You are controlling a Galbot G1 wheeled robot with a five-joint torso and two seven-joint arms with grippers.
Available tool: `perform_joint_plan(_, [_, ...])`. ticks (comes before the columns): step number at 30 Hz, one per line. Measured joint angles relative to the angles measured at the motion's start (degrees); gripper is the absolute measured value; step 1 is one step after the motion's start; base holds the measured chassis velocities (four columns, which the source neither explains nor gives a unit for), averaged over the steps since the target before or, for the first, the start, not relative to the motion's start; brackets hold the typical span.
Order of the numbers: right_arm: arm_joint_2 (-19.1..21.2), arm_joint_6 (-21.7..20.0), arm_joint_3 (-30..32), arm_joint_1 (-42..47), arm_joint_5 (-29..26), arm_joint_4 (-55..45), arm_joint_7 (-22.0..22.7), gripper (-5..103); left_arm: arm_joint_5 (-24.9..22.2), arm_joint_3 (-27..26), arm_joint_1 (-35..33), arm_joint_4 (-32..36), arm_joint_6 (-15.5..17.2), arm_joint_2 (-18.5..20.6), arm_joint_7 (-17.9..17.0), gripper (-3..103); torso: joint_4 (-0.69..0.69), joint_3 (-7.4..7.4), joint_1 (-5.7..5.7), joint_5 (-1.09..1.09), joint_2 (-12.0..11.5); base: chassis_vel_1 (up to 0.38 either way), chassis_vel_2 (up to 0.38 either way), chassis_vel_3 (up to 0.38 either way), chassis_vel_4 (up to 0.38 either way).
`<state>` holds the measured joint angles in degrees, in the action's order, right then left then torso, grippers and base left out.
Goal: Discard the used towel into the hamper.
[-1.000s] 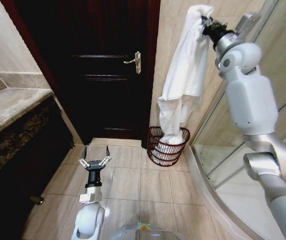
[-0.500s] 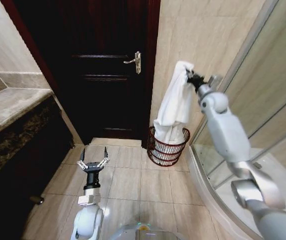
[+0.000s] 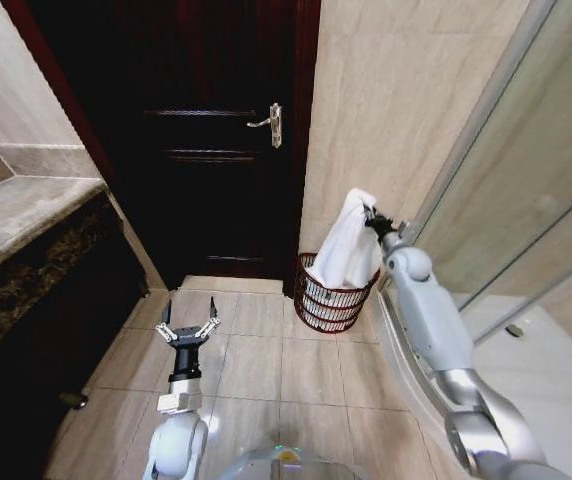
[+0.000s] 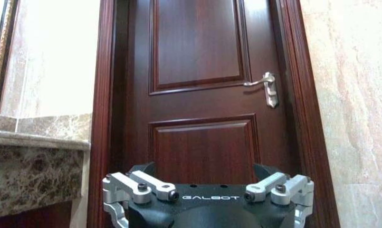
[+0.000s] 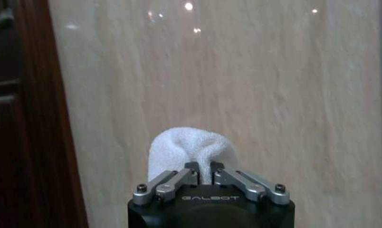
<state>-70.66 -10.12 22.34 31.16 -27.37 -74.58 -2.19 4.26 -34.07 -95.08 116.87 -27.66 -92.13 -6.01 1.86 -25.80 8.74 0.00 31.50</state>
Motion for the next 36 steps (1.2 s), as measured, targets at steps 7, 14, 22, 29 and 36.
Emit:
perform_joint_plan(7, [-1.38,1.11,1.79,2.07,1.37,0.68,-0.77,9,-0.71,-0.09,0.09,-0.31,-0.15,0.00,-0.31,100,0.00,0.00,0.00,0.00,0.00,0.000,0.000,0.000,0.000])
perform_joint_plan(14, [-2.12,0.80,3.10,5.97,1.95,-5.13,-0.55,9,-0.91,1.00,0.72,-1.16,0.22,0.04,-0.48,100,0.00,0.00,0.00,0.00,0.00,0.000,0.000,0.000,0.000])
perform_joint_plan(22, [-2.89,1.71,4.60,7.25,2.98,-5.03,-0.62,9,-0.78,1.79,0.36,-1.22,0.45,0.07,-0.38,100,0.00,0.00,0.00,0.01,0.00,0.000,0.000,0.000,0.000])
perform_joint_plan(29, [-2.58,1.67,4.55,7.61,3.26,-5.96,-0.83,9,-0.40,2.54,0.78,-1.55,0.32,0.05,-0.73,100,0.00,0.00,0.00,0.00,0.00,0.000,0.000,0.000,0.000])
perform_joint_plan(36, [-2.63,1.88,4.58,7.87,3.50,-6.08,-0.85,9,-0.51,2.16,0.60,-1.31,0.31,0.39,-0.75,100,0.00,0.00,-0.01,0.00,0.00,0.000,0.000,0.000,0.000])
